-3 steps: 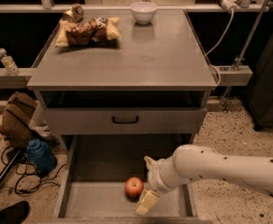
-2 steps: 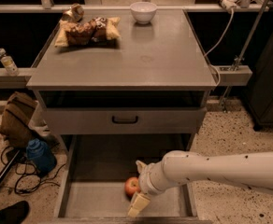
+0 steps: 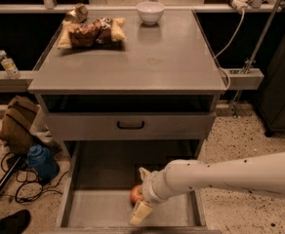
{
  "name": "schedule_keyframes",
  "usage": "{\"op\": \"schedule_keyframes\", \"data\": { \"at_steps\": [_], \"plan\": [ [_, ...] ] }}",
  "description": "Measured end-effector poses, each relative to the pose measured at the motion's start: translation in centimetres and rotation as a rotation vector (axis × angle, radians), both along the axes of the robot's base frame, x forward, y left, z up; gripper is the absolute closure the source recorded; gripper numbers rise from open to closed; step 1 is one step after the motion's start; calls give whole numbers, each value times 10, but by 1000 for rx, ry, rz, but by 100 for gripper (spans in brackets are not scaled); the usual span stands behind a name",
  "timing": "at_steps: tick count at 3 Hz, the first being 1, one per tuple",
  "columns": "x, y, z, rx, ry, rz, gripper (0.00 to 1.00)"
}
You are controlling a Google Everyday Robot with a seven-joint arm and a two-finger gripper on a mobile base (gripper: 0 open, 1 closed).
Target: Pick apple from middle drawer and place on counter
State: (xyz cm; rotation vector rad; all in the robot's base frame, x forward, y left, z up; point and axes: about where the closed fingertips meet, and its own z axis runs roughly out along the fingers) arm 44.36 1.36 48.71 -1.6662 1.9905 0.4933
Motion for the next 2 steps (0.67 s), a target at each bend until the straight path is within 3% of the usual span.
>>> {"op": "schedule_keyframes", "data": {
  "at_steps": [2],
  "plan": [
    [34, 40, -56, 9, -47, 38, 0]
  ]
}}
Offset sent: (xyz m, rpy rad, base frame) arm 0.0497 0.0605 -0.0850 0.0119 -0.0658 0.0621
